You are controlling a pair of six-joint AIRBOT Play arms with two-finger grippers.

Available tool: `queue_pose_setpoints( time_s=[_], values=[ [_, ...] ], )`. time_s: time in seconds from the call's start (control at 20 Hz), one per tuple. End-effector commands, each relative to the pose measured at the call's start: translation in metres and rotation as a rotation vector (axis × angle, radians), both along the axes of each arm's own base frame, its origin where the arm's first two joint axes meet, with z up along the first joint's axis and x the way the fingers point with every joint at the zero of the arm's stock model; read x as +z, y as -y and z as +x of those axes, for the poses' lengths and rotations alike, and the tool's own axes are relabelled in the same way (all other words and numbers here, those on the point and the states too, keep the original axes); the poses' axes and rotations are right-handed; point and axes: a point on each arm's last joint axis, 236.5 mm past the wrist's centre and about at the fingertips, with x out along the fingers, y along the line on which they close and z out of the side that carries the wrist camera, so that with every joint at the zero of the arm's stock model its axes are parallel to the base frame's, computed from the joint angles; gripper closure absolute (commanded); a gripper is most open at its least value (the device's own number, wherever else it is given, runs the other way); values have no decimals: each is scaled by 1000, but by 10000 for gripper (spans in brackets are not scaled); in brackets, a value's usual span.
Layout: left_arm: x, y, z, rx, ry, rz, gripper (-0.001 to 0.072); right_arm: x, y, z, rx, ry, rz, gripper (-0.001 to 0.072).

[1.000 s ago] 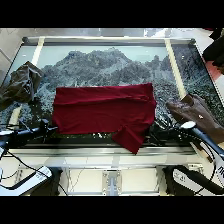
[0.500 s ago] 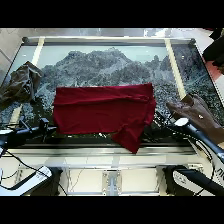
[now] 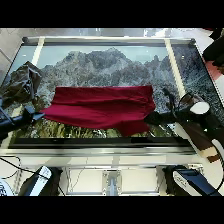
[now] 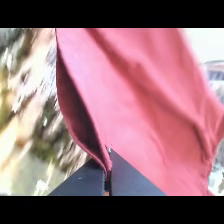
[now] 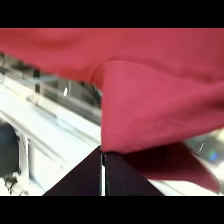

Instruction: Fold the shirts.

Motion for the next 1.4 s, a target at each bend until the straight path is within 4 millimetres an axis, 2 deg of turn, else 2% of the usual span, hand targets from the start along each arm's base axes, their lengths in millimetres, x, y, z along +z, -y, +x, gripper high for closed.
queue_pose_setpoints(
  time_s=[0.0,0.1,0.2,0.3,0.4,0.5,0.55,0.7,0.8,1.0,1.1,1.25,1.3,1.35],
  values=[
    [56,-11,25,0,142,93,697,54,6,44,-73,196,-10,698],
    [70,-13,50,-11,185,138,698,63,10,67,-107,236,-12,699],
    [62,-7,75,-48,180,175,698,55,12,91,-121,216,-16,698],
    [42,-1,104,-67,153,189,698,39,15,120,-136,195,-26,699],
    [11,-6,127,-48,75,231,698,18,26,156,-173,198,-74,699],
    [-22,-18,137,-64,-33,306,698,5,36,194,-229,208,-95,699],
    [-38,-25,140,-68,-84,337,698,-3,35,207,-229,203,-97,699],
    [-64,-26,156,-91,-142,361,698,-30,31,238,-226,163,-95,699],
    [-71,-24,174,-88,-117,378,698,-55,29,251,-242,110,-89,698],
    [-87,-19,199,-60,-71,412,698,-98,32,255,-259,35,-101,698],
    [-101,-15,200,-69,-89,407,698,-112,32,254,-257,8,-104,698],
    [-115,-9,199,-79,-112,392,690,-115,29,253,-253,5,-105,696],
    [-112,-8,200,-76,-107,387,566,-113,27,253,-252,1,-95,693],
    [-106,-7,202,-69,-94,380,301,-109,25,250,-240,-6,-86,671]
  ],
)
